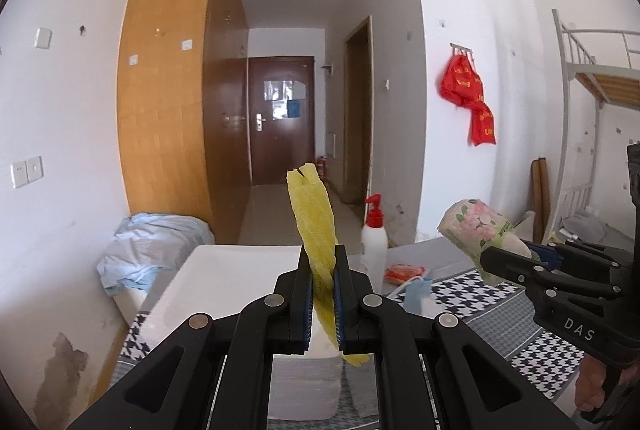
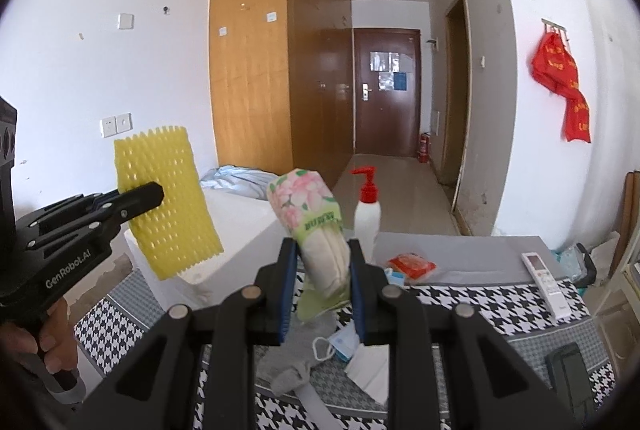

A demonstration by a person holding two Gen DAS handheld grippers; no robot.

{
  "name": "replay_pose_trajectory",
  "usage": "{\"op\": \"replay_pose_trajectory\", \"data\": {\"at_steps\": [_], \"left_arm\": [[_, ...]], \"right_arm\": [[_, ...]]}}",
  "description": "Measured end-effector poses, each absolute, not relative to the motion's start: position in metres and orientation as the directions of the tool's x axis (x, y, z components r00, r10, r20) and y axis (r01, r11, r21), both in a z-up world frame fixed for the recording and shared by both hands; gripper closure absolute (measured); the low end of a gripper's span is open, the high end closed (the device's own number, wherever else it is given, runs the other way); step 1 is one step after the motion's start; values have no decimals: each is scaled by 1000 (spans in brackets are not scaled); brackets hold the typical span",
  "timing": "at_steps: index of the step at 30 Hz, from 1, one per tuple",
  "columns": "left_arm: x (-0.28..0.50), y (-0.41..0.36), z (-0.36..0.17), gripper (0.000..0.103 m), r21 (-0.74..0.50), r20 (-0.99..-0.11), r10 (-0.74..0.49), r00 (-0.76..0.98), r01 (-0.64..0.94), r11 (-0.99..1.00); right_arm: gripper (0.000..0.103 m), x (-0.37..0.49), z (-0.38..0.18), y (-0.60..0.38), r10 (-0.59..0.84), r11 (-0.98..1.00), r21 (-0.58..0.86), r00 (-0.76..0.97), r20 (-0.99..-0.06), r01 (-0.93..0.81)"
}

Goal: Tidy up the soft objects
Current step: 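Lift the yellow sponge and floral roll and carry both over the white foam box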

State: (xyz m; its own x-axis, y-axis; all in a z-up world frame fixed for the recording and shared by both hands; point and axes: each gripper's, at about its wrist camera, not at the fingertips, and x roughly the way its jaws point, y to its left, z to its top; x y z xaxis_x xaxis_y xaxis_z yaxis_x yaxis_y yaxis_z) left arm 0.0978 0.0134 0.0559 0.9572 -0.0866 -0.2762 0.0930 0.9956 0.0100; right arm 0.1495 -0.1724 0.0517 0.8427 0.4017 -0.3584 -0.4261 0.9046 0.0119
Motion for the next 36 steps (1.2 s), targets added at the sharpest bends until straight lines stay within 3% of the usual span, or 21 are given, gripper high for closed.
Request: {"op": "replay_pose_trajectory", "data": {"at_steps": [21, 36], "left_arm": [[111, 54, 59, 94, 0, -294, 54, 954, -56, 998], [143, 67, 52, 94, -33, -343, 17, 939, -30, 999]], "right_arm": [[75, 163, 51, -121, 520, 826, 5, 757, -396, -564], [75, 185, 48, -102, 474, 842, -19, 757, -449, -539]]}}
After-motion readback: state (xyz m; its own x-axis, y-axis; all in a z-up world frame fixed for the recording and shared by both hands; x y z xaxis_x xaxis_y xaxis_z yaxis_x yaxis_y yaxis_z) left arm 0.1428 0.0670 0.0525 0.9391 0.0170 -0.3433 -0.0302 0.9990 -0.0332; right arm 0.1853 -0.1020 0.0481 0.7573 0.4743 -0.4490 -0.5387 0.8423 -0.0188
